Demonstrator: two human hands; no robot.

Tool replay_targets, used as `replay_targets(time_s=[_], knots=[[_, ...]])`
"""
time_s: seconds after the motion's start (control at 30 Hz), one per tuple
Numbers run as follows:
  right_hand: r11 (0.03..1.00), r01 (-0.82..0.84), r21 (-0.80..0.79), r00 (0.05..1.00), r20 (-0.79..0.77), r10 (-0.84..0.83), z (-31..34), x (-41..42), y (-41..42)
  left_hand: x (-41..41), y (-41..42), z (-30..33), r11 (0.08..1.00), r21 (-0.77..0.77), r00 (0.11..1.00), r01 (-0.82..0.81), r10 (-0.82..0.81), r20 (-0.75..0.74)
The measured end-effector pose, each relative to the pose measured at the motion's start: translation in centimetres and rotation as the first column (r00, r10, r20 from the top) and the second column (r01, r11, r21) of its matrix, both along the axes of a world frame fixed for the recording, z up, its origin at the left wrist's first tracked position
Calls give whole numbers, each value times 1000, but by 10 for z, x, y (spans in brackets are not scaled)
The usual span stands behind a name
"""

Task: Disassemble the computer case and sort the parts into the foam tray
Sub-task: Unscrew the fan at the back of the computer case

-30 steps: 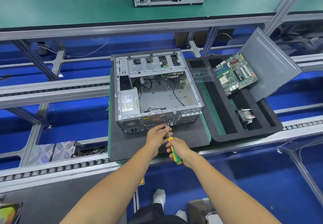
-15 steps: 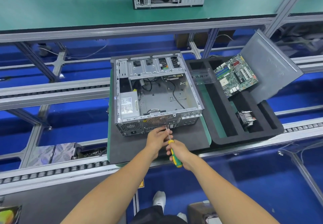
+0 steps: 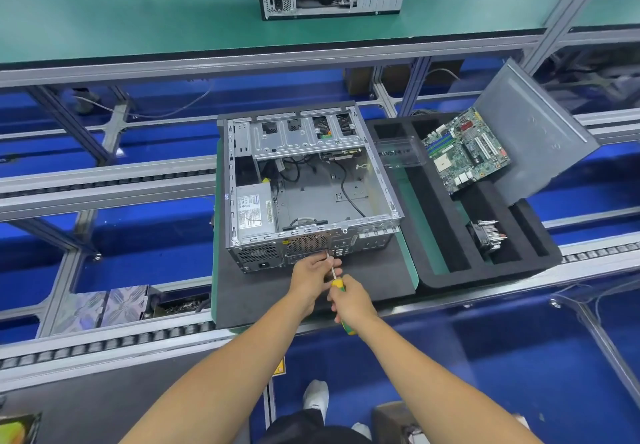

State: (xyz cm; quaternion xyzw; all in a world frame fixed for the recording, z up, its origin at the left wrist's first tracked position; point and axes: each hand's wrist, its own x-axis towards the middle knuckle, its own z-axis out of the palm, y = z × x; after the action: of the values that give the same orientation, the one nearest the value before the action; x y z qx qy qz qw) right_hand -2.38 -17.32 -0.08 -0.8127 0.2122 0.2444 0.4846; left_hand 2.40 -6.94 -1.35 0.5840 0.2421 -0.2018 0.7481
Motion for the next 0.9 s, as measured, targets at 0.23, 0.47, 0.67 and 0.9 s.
replay_targets(time_s=[0.23,0.47,0.67,0.9], knots=[[858,322,400,940,-246,-238,-8,-13,-7,4,-5,1,1000,-1,999,-30,30,-13],[827,347,443,933,-255,-255,-21,-26,-4,7,-8,1,999,16,998,-46,47,-32],[813,420,404,904,-262,-338,-24,-26,0,3,-3,-2,998,46,999,-40,40,-3],[869,427,252,904,-102,-415,-21,-26,4,4,-8,0,995,79,998,-63,65,-26]])
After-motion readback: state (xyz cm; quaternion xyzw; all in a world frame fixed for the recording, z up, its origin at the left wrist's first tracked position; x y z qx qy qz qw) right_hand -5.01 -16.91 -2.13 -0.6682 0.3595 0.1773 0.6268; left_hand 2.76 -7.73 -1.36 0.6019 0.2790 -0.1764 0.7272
